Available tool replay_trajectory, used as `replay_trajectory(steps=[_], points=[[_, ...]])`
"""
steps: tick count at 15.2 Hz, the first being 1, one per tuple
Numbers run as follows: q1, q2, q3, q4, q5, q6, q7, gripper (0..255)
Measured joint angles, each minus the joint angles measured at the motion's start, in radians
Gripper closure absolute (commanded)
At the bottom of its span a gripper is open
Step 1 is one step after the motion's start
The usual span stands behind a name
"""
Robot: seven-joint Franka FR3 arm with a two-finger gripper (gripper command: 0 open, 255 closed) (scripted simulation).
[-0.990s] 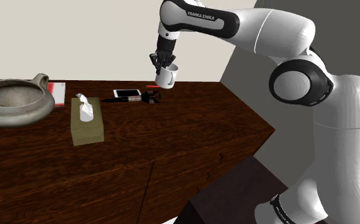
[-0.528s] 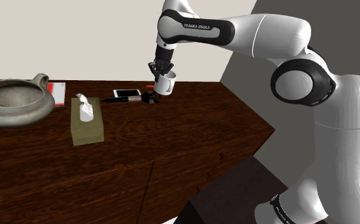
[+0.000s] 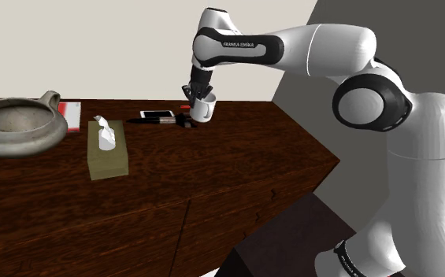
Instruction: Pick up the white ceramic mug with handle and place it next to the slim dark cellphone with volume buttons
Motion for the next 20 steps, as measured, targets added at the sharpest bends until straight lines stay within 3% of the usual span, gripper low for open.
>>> replay_trajectory(steps=[11, 12, 18, 20], points=[[0.0, 0.004, 0.001, -0.053, 0.002, 0.06, -0.003, 255], [0.0, 0.004, 0.001, -0.054, 0.001, 0.061, -0.003, 0], [0.003, 0.012, 0.004, -0.062, 0.003, 0.064, -0.003, 0], [0.002, 0.013, 0.003, -0.021, 0.003, 0.023, -0.001, 0]])
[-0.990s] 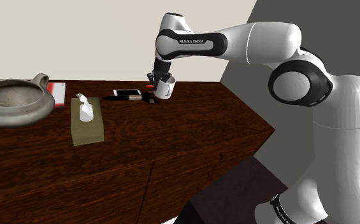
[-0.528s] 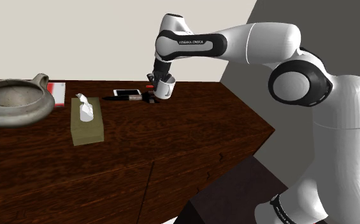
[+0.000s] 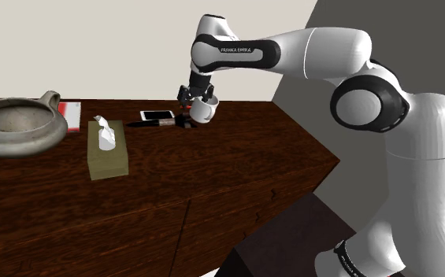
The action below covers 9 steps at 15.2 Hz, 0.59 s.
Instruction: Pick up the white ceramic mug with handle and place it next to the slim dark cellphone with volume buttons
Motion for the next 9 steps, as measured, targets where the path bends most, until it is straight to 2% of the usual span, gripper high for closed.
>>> replay_trajectory(steps=[2, 9], points=[[-0.001, -0.02, -0.002, 0.025, -0.002, -0.046, -0.001, 0], [0.001, -0.034, -0.002, 0.033, -0.003, -0.069, 0.001, 0]])
